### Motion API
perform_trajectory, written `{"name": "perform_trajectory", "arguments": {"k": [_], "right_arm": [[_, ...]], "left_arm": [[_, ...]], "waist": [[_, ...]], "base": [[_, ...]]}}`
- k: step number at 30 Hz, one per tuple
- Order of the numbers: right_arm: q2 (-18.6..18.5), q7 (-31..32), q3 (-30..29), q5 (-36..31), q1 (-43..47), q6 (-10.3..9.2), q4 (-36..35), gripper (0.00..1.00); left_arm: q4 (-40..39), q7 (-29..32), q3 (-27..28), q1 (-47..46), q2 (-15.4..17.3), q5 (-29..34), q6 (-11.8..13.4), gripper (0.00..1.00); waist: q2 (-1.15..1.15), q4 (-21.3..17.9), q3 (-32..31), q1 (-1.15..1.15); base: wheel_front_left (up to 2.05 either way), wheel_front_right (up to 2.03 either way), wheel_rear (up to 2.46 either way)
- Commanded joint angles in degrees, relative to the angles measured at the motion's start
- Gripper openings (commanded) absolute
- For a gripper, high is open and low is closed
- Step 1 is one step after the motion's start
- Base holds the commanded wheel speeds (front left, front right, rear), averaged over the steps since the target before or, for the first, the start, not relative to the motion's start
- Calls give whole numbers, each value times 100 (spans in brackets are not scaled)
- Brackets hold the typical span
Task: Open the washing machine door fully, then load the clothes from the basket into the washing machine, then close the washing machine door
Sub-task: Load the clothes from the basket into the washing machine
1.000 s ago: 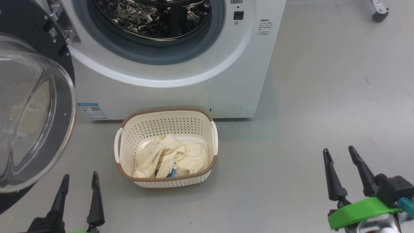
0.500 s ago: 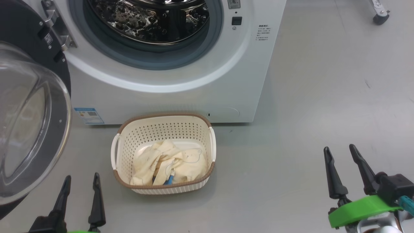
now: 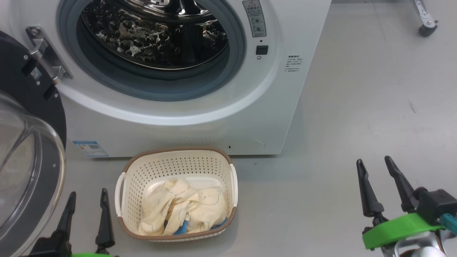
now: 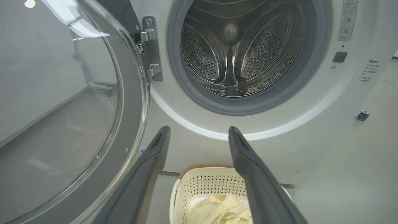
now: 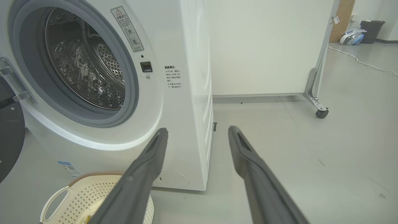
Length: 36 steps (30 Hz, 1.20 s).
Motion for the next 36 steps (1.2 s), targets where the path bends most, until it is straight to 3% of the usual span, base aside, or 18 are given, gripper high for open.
{"name": "perform_trajectory", "arguments": {"k": [1,18,26,36], "right_arm": [[-145,-29,99,18,-236,0,-195,100],[-137,-90,75,34,-337,0,-199,100],[-112,-108,117,56,-517,0,-258,100],[-113,-103,248,67,-913,0,-342,100]], "left_arm": [[-171,-79,253,-210,66,-57,40,100],[-199,-80,150,-496,33,-59,36,100],[-356,238,47,-1377,179,-20,-90,100],[361,526,-163,-2763,271,-44,-417,100]], "waist": [[0,0,7,0],[0,-29,239,0],[0,-49,545,0],[0,-229,1460,0]], "base": [[51,-51,0],[4,-4,0],[0,0,0],[0,0,0]]}}
